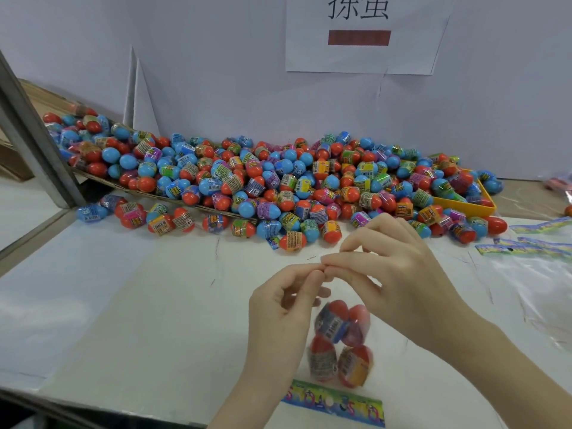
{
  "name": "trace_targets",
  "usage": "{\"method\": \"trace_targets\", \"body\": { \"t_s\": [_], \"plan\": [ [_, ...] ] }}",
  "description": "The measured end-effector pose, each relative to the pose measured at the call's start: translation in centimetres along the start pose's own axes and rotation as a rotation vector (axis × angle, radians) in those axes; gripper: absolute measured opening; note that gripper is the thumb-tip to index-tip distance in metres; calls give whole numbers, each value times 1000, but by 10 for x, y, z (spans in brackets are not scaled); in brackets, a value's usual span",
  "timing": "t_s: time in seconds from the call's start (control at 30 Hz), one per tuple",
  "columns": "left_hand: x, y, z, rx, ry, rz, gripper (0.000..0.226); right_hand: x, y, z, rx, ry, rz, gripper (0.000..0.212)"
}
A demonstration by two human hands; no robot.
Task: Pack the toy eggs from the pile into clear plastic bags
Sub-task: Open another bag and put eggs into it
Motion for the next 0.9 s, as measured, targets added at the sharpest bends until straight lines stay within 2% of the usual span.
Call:
{"method": "trace_targets", "body": {
  "t_s": [0.17,0.27,0.47,0.7,0.8,0.9],
  "plan": [
    [-4,1,-4,-72,-132,192,34,11,2,3,68,103,-76,29],
    [-6,1,-6,-96,-204,268,39,17,3,5,74,187,-232,28],
    [-10,-1,-6,-126,-310,329,18,24,2,4,97,317,-448,21],
    [-8,-3,-7,-132,-411,415,15,24,1,5,82,306,-450,29],
    [-11,-2,-7,-141,-417,361,22,23,1,6,77,295,-434,29],
    [-11,-3,-8,-137,-400,333,12,23,0,5,76,273,-423,30]
  ]
}}
Point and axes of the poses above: each hand's wrist, its own z-axis towards the middle knuckle, its own y-axis out of the back of the hand, x = y × z, the point moved 5 cm from there along z, towards the middle knuckle, and after that the axes turned 6 degrees about y, right-handed, at the moved point
